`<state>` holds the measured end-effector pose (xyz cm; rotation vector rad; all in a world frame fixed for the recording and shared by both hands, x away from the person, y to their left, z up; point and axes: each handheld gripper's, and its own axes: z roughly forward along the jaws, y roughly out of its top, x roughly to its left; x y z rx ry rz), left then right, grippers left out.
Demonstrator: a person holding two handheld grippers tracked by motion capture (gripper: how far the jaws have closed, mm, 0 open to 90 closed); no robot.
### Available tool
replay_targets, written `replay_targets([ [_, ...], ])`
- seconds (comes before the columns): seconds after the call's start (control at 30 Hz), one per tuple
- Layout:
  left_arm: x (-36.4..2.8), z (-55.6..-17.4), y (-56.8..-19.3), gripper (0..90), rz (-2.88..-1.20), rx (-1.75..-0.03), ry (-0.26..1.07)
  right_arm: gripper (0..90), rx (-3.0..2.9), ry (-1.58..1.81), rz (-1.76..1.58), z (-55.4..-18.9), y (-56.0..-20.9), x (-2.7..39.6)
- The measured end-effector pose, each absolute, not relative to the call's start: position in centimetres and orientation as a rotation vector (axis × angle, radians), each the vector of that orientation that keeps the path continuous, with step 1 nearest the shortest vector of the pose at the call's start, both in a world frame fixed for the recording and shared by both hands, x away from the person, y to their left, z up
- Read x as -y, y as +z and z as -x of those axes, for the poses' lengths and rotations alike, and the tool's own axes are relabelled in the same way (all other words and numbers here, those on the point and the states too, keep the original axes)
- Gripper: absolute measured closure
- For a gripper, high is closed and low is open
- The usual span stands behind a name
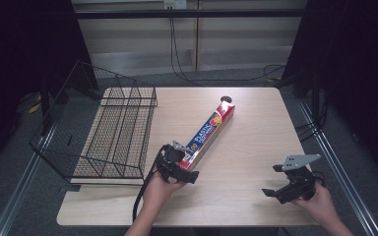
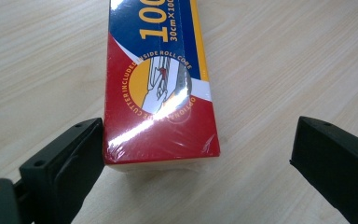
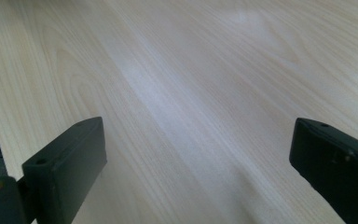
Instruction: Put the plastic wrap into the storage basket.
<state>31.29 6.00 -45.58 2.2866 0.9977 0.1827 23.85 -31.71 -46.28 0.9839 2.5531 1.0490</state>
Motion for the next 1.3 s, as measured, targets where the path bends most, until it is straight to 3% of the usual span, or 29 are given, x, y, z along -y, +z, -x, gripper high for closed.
replay_targets([
  [0.73, -5.5, -32.5, -43.8, 3.7, -2.270, -0.998, 0.129, 3.7, -2.556, 1.088, -1.009, -24.0, -46.3, 31.7],
  [1.3, -2.9, -36.3, -41.8, 6.5, -2.282, -0.995, 0.108, 3.7, -2.566, 1.101, -1.012, -24.1, -46.4, 32.0],
])
